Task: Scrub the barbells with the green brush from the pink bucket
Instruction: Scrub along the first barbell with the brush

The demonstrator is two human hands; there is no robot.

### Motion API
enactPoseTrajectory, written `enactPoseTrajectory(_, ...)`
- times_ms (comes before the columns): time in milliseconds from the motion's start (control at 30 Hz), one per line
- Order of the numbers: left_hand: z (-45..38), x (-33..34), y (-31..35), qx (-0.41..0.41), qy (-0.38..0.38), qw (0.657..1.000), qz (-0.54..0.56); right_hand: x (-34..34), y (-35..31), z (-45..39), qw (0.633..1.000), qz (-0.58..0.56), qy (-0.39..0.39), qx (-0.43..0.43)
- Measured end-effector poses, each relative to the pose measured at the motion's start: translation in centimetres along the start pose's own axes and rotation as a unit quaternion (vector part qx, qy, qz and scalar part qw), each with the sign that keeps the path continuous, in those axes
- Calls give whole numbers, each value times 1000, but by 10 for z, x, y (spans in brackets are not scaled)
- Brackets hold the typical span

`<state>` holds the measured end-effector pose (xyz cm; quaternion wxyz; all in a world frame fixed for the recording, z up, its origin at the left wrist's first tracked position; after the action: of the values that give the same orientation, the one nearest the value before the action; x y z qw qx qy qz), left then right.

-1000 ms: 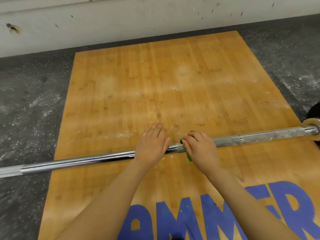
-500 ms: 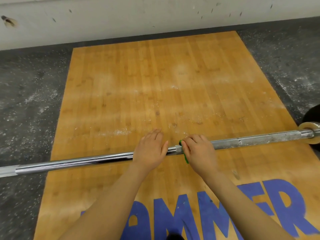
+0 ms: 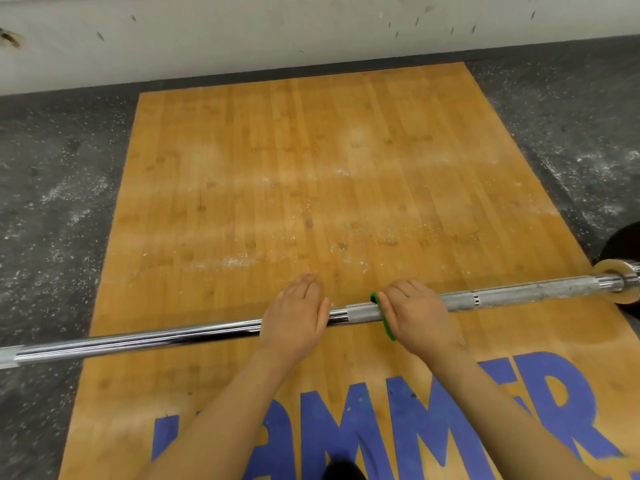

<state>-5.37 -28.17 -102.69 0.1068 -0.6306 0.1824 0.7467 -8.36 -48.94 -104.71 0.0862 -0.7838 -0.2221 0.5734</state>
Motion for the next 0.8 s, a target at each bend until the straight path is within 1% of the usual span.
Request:
enactPoseTrajectory(133, 6, -1, 4, -4, -2, 1000, -1, -7, 3, 4, 1000, 2, 7, 5)
enactPoseTrajectory(367, 6, 0, 4, -7, -4, 1000, 2, 17, -38, -11, 1000, 8, -8, -20)
enactPoseTrajectory(633, 5, -5, 2, -7, -16, 1000, -8, -11, 3, 3, 1000, 6, 3, 3)
enactPoseTrajectory(800, 7, -5, 4, -6, -19, 1000, -15, -10, 1, 2, 1000, 17, 0, 19)
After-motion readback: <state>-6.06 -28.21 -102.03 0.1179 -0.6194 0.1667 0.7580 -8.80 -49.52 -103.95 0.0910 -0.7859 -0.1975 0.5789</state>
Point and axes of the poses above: each hand's wrist, its own z-axis away from the middle knuckle, its own x-axis out of the palm, y = z × x, the point moved 2 cm from there along -z, towards the middle knuckle, and after that the axes turned 11 degrees about -z, right-handed, at the moved point
